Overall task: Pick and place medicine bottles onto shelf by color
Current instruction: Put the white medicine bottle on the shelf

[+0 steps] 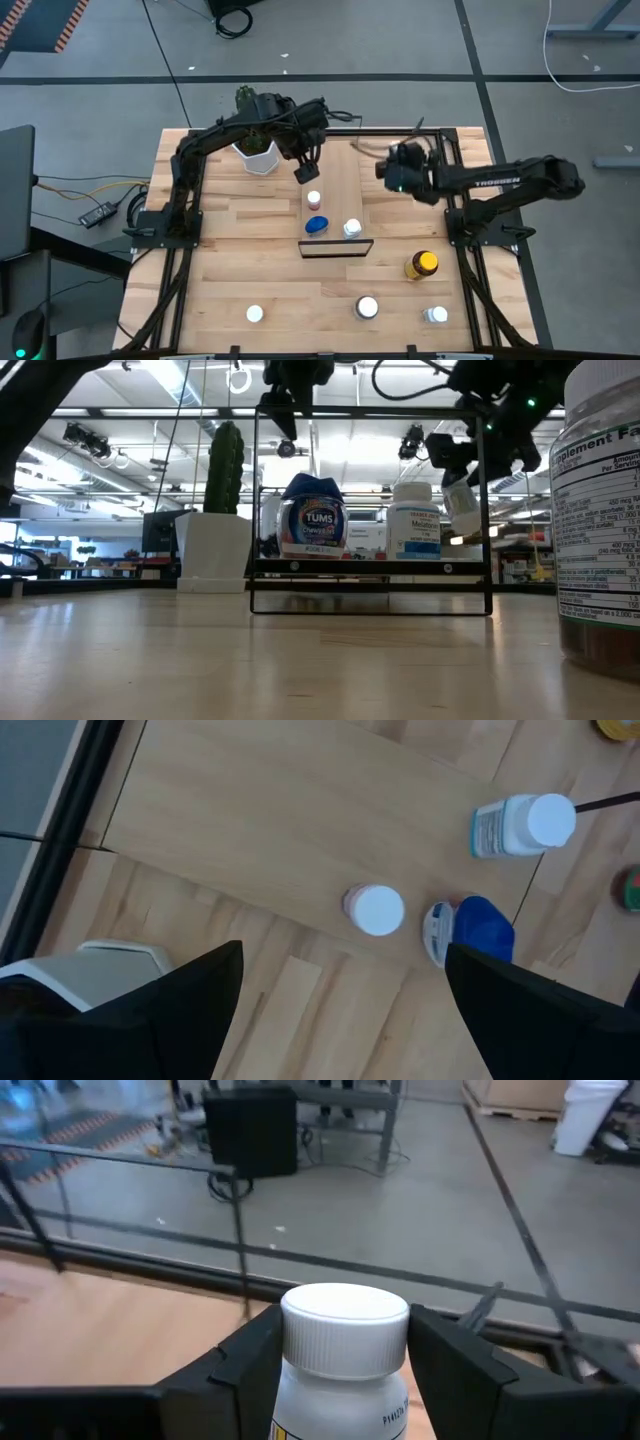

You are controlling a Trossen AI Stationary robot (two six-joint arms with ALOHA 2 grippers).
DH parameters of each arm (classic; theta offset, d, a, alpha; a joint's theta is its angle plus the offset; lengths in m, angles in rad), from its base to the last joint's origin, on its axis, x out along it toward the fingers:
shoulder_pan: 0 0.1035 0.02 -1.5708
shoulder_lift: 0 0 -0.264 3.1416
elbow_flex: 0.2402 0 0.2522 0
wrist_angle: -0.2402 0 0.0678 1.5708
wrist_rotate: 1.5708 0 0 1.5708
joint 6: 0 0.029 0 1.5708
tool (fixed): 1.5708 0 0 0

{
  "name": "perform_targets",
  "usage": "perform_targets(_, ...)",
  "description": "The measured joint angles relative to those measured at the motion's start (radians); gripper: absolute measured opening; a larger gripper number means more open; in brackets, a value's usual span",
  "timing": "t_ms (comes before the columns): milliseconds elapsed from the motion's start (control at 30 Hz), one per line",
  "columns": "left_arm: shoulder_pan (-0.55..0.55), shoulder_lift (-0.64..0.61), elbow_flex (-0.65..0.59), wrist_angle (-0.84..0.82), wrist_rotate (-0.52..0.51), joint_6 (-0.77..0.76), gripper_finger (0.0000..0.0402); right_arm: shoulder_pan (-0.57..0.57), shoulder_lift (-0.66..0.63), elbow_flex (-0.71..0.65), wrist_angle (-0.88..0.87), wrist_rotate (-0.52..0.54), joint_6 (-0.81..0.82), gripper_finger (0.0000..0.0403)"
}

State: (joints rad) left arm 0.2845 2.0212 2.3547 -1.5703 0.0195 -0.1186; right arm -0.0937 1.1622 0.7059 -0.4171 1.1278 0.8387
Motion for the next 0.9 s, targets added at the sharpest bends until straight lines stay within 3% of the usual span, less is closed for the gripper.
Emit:
perform_targets(267,-0.062,0.000,0.000,0.027,-0.072,0.006,0.0352,0.099,0.000,-0.214,0.107,0.172,0.156,0.0204)
perform_targets(500,-0.094,0.000,0.000,0.115,-0.152,-0.001,0.0352,0.184,0.000,-0.326,0.136,0.262,0.258,0.0204)
perform_targets(900,-0.098,0.000,0.000,0.253,-0.198,0.000,0.0352,0.284,0.000,-0.484,0.228,0.210,0.264,0.0205)
